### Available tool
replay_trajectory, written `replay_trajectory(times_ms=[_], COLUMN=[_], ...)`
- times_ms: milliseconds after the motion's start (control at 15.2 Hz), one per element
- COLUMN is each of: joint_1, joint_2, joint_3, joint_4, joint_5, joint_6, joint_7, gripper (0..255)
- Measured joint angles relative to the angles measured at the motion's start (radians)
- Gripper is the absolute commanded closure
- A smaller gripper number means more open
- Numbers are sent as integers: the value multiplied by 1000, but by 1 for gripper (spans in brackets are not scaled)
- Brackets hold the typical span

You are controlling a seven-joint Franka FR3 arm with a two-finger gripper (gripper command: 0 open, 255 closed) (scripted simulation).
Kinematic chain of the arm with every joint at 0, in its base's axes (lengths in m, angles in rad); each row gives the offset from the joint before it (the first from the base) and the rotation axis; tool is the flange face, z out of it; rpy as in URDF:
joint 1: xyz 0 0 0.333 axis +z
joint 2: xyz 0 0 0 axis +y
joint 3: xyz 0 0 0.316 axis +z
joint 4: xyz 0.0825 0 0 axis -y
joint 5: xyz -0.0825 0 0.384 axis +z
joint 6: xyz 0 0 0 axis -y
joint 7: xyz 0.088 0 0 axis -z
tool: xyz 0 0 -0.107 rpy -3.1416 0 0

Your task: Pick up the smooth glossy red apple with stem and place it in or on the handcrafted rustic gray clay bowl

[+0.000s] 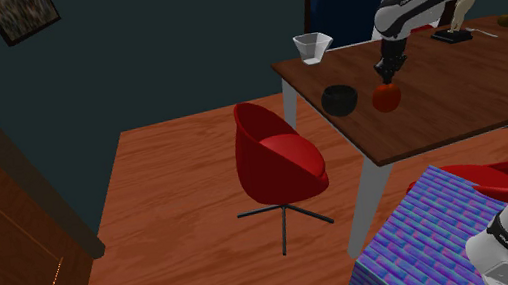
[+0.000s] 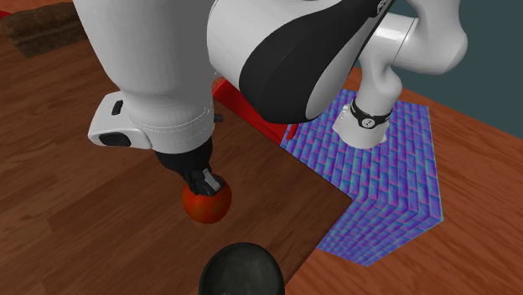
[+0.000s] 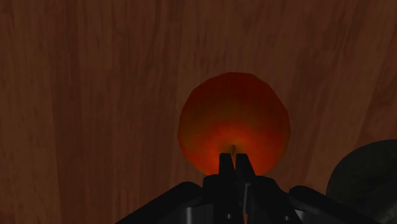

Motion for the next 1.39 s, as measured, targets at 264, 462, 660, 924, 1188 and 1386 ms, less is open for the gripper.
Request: replay_trajectory(times_ms=[264, 462, 660, 924, 1188, 1386], joint_1=[0, 0, 2, 4, 5, 5], joint_2=[0, -8, -24, -41, -53, -62], joint_3=[0, 0, 0, 1, 0, 1], joint_4=[0, 8, 26, 63, 101, 135], joint_5=[0, -2, -6, -10, -12, -13], joint_6=[0, -16, -49, -102, -151, -194], joint_7=[0, 0, 0, 0, -3, -6], gripper=[255, 255, 255, 255, 255, 255])
